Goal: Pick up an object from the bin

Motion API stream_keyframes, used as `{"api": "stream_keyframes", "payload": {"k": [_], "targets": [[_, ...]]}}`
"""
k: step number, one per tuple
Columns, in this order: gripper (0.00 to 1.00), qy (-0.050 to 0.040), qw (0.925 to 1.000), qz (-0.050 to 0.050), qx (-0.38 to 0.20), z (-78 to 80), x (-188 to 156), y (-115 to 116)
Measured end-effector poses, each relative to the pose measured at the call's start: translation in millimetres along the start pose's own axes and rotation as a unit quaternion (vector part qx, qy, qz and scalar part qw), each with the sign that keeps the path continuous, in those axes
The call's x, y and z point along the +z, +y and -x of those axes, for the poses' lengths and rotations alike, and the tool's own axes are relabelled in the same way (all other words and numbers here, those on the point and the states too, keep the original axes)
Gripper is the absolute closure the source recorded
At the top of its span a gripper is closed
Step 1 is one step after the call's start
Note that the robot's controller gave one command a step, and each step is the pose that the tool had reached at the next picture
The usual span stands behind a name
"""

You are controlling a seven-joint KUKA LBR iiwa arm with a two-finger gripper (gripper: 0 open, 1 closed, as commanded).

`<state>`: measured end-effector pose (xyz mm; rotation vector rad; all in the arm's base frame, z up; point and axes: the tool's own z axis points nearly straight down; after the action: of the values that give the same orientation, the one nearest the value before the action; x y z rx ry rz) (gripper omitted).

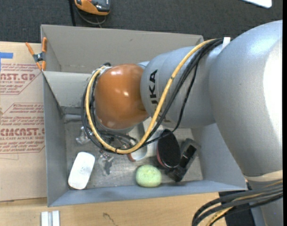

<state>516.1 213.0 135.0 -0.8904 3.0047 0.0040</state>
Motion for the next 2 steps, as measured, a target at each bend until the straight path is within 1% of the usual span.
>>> {"api": "stream_keyframes", "payload": {"k": [1, 2], "targets": [[1.00, 0.0016, 0.9986, 0.001, -0.052, -7.4, 64.2, 26.5], [1.00, 0.0016, 0.9986, 0.001, -0.052, -7.4, 64.2, 26.5]]}}
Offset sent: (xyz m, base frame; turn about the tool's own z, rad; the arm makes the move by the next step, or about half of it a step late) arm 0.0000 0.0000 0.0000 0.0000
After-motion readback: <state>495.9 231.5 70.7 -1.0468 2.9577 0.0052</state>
